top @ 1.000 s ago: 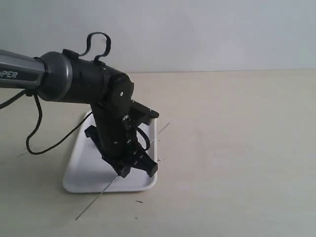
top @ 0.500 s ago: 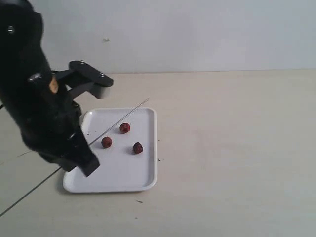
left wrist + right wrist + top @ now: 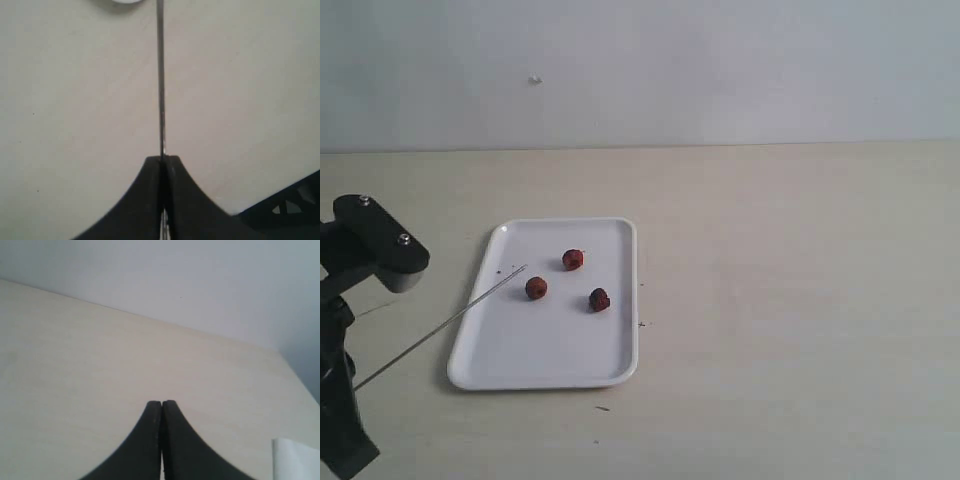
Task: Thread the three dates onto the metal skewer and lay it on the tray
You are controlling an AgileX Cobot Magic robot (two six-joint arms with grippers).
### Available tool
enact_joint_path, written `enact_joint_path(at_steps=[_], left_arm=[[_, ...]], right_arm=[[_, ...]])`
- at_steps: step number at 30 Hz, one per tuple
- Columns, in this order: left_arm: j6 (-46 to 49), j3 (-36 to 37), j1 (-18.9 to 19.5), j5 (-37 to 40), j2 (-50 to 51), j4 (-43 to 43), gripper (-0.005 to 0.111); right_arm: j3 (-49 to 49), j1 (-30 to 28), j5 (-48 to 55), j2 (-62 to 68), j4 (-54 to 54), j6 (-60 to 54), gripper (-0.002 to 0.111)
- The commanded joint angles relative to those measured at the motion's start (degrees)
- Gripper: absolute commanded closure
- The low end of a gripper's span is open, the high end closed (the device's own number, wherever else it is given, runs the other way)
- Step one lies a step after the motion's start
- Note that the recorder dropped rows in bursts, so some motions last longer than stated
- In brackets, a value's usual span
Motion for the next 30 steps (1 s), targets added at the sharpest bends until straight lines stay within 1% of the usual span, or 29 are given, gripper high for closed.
enact_joint_path(at_steps=[1,4,8,10,14,16,18,20,23,26,28,30], left_arm=[[-2.2,1.0,0.0,1.2,-0.9,0.4,0.107],[-3.6,1.0,0.0,1.3,-0.9,0.1,0.107],[-3.6,1.0,0.0,1.3,-0.9,-0.1,0.107],[-3.6,1.0,0.0,1.3,-0.9,-0.4,0.107],[-3.4,1.2,0.0,0.9,-0.9,-0.4,0.107],[-3.3,1.8,0.0,0.7,-0.9,-0.4,0.107],[-3.3,2.4,0.0,0.6,-0.9,-0.4,0.107],[-3.3,2.8,0.0,0.6,-0.9,-0.4,0.107],[-3.3,3.7,0.0,0.6,-0.9,-0.4,0.107],[-3.4,4.3,0.0,0.5,-0.9,-0.4,0.107],[-3.4,4.3,0.0,0.4,-0.9,-0.4,0.107],[-3.5,4.3,0.0,0.4,-0.9,-0.4,0.107]], right_arm=[[0.3,-0.4,-1.6,-0.3,-3.4,-0.5,0.108],[0.3,-0.4,-7.4,-0.3,-1.8,0.2,0.108],[0.3,-0.4,-19.6,-0.3,12.8,12.0,0.108],[0.3,-0.4,-24.0,-0.3,17.8,15.3,0.108],[0.3,-0.4,-29.6,-0.3,22.9,16.2,0.108],[0.3,-0.4,-33.2,-0.3,25.3,20.7,0.108],[0.3,-0.4,-38.0,-0.3,25.0,28.8,0.108],[-2.0,-0.4,-41.6,-0.3,22.6,36.0,0.108],[-9.0,-0.4,-43.8,3.1,18.9,38.5,0.108],[-18.9,-0.4,-40.0,12.3,12.6,39.3,0.108],[-26.0,-0.4,-35.4,20.0,6.2,42.4,0.108],[-33.7,-0.4,-30.3,29.3,-1.9,48.3,0.108]])
